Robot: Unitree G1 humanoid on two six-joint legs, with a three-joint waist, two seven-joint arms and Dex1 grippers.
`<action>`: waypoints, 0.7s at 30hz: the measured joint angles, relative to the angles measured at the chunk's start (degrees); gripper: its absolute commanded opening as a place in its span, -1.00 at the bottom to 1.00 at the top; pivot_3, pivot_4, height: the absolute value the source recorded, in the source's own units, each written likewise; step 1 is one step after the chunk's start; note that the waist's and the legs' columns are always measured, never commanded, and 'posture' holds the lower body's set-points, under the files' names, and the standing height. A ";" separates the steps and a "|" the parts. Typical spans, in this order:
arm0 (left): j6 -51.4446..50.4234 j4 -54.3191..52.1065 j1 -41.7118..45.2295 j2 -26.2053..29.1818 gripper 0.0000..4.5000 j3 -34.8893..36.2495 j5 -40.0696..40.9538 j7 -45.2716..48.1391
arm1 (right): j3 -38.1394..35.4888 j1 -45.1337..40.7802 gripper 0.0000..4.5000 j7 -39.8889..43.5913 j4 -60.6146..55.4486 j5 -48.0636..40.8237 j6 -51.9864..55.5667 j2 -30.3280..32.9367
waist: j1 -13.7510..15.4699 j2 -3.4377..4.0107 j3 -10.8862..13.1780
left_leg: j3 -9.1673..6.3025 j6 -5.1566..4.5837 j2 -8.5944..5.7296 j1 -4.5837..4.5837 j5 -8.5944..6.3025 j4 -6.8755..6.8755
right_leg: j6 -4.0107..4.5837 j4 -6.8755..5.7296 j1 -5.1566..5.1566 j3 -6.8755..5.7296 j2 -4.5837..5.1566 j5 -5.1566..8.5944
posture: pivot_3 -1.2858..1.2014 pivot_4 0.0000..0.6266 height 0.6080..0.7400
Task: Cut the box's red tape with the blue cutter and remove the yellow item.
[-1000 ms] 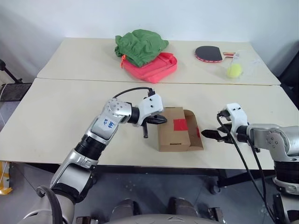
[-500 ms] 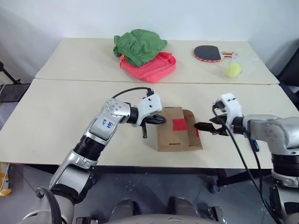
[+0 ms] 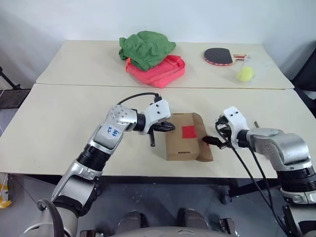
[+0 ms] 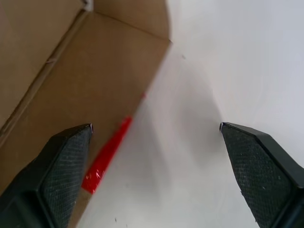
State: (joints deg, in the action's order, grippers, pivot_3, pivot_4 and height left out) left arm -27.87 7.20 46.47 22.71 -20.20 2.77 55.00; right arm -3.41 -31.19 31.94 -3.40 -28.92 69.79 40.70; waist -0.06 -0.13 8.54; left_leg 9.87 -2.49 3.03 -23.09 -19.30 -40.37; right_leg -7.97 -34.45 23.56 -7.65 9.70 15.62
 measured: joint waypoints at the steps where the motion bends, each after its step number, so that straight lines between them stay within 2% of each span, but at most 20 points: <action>1: 0.01 0.05 -0.02 0.00 -1.00 0.10 0.09 0.09 | -3.21 -0.91 0.99 1.81 2.19 -2.38 2.14 0.02 | -0.03 0.00 0.00 | 0.01 0.00 0.00 0.00 0.00 0.02 | 0.00 0.00 0.00 0.00 0.00 0.00 | 0.03 -0.52 1.00; 4: 0.49 0.39 -0.07 -0.07 -1.00 0.38 0.31 0.48 | -9.78 -3.25 0.99 9.30 8.72 -9.97 8.26 0.82 | -0.01 0.00 0.00 | 0.00 0.00 0.03 0.01 0.00 0.04 | 0.00 0.01 0.00 -0.01 -0.01 0.00 | 0.03 -0.52 1.00; 6: 0.82 0.51 -0.10 0.01 -1.00 0.52 0.34 0.92 | -10.53 -3.34 0.99 14.09 11.34 -13.53 11.12 1.77 | -0.05 0.00 0.00 | 0.00 0.00 0.02 0.01 0.00 0.13 | 0.00 0.05 0.01 -0.02 -0.01 0.00 | 0.03 -0.52 1.00; 11: 1.60 0.49 -0.25 0.32 -1.00 0.73 0.35 1.49 | -2.76 -3.37 0.99 20.88 18.45 -12.36 8.85 3.76 | -0.20 0.00 0.00 | 0.09 0.01 -0.19 0.01 0.01 0.24 | 0.00 0.13 0.07 -0.02 -0.01 0.00 | 0.03 -0.52 1.00; 18: 1.80 0.25 -1.06 0.73 -1.00 1.62 0.42 1.77 | 2.74 -8.96 0.99 27.65 28.91 -8.08 -0.03 1.46 | -0.41 -0.01 -0.01 | 0.13 0.08 -0.18 0.17 0.04 0.25 | -0.01 0.06 -0.02 -0.03 -0.05 0.00 | 0.03 -0.52 1.00; 21: 1.60 -0.10 -1.36 0.79 -1.00 1.88 0.52 1.77 | 4.94 -9.28 0.72 30.15 30.04 -6.29 -2.36 1.14 | -0.52 -0.12 -0.07 | 0.13 0.09 -0.16 0.23 0.03 0.28 | -0.01 0.04 -0.05 -0.03 -0.05 0.00 | 0.03 -0.52 1.00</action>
State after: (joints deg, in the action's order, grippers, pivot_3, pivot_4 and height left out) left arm -26.27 7.10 45.11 23.50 -18.32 3.29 56.77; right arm 1.53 -40.48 62.09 26.63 -35.21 67.43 41.84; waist -0.58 -0.25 8.46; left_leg 9.99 -2.40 2.87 -22.85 -19.27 -40.09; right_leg -7.98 -34.41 23.51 -7.67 9.66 15.61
